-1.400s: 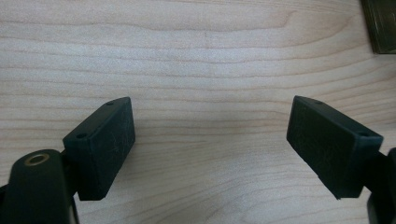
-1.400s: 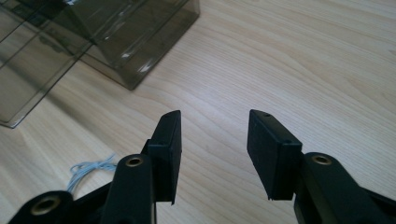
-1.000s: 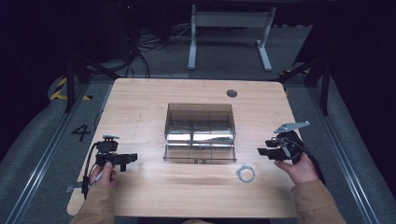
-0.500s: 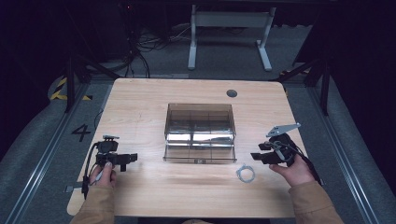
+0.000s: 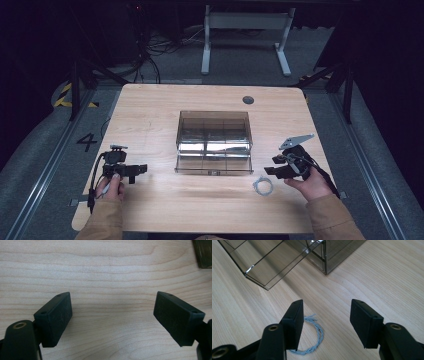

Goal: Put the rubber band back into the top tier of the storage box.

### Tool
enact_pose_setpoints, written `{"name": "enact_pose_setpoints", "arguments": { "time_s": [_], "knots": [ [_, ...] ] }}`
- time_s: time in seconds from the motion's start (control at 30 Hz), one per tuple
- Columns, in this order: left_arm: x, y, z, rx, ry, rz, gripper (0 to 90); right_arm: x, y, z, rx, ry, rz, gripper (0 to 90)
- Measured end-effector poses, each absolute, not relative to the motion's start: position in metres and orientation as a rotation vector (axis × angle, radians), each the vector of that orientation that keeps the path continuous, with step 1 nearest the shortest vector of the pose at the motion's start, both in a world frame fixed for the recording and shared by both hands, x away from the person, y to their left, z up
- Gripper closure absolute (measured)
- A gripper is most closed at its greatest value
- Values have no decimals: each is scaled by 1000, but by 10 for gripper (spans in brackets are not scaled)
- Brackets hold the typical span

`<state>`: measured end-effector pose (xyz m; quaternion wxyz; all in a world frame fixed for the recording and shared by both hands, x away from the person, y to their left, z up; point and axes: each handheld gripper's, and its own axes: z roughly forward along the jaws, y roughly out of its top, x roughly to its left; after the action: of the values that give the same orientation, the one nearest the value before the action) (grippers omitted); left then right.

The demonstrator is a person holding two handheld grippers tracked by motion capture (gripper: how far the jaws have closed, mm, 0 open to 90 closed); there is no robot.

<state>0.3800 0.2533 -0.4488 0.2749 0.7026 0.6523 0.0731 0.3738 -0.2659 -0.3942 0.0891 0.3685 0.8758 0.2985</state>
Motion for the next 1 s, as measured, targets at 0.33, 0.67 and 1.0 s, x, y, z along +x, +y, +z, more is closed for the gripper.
{"name": "enact_pose_setpoints", "arguments": {
  "time_s": [0.33,0.67,1.0],
  "knots": [
    [380,253,-449,1891,1753,194,161,379,-261,-411,1072,2663,855,460],
    [380,253,-449,1891,1752,198,161,379,-253,-423,1024,2716,820,467],
    [380,253,-449,1892,1751,197,161,378,-243,-428,967,2746,803,485]
  ]
}}
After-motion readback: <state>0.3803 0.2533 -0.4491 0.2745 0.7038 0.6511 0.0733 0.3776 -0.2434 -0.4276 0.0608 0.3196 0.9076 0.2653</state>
